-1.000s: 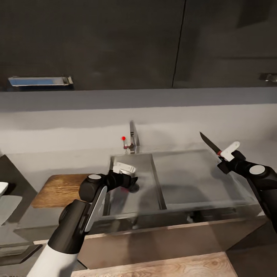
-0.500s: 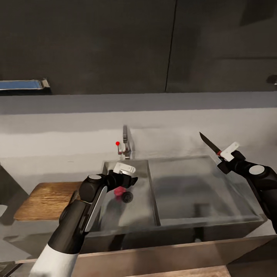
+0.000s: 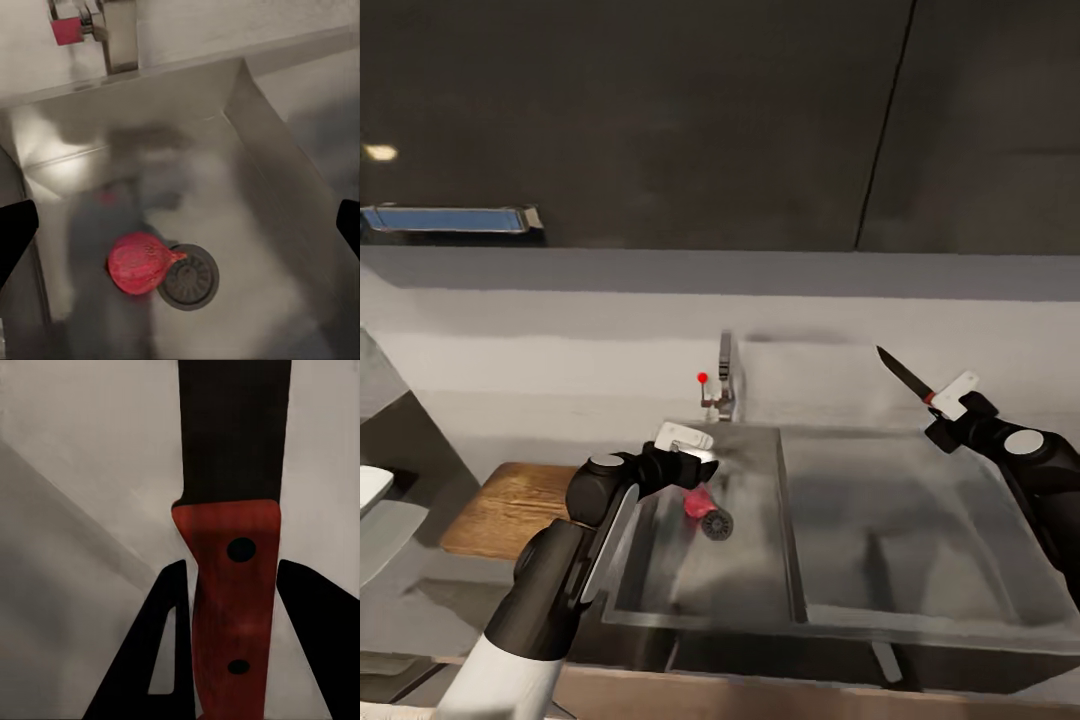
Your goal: In the kitchen, take the Vidalia onion out of the sink, dice it on the chopping board with the paring knife, put the diced onion into the bowl on the countertop, then place both the paring knife and the chopping board into the sink.
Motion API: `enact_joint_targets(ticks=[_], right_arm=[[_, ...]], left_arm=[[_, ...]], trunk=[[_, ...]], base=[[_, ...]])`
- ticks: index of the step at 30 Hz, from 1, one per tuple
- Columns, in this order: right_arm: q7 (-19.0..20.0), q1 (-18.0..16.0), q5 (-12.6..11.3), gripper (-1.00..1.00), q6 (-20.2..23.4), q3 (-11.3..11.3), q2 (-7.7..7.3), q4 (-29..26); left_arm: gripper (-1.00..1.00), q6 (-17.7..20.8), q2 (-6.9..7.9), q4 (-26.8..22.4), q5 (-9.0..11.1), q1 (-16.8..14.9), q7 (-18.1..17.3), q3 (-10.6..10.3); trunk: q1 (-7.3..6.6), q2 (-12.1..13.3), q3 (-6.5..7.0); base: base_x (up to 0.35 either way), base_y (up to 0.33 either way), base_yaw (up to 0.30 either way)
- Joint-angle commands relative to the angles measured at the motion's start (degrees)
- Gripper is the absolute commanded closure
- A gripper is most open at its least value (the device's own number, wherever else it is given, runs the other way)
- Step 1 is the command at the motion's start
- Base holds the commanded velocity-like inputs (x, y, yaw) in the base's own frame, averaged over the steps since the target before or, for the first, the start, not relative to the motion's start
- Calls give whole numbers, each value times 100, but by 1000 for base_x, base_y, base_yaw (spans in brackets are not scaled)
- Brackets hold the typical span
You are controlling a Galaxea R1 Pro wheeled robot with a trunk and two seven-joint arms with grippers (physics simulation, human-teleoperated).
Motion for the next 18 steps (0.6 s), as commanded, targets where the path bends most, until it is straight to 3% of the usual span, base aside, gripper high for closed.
enact_joint_targets(ticks=[1, 4, 5, 8, 15, 18], right_arm=[[39, -4, 71, 100, 16, 11, -6, -9], [39, 1, 355, 100, 13, 39, -6, -8], [44, 1, 621, 100, 15, 48, -6, -8], [46, 0, 811, 100, 16, 59, -6, -8], [50, 2, 869, 100, 13, 56, -6, -8], [61, 102, 1025, 100, -46, 55, -13, -8]], left_arm=[[-100, 29, -3, -3, -1, -7, -9, -1], [-100, 29, 1, -3, -1, -7, -9, -9], [-100, 29, 4, -3, -1, -7, -9, -13], [-100, 29, 5, -3, -1, -7, -9, -15], [-100, 30, 6, -3, -1, -7, -9, -15], [-100, 29, 6, 4, -1, -7, -9, -49]], trunk=[[6, -12, -12], [6, -12, -12], [6, -12, -12], [6, -12, -12], [6, -12, -12], [6, -12, -12]], base=[[214, -163, 292], [105, -78, 267], [28, -21, 97], [14, -10, 49], [2, -1, 6], [91, 0, 0]])
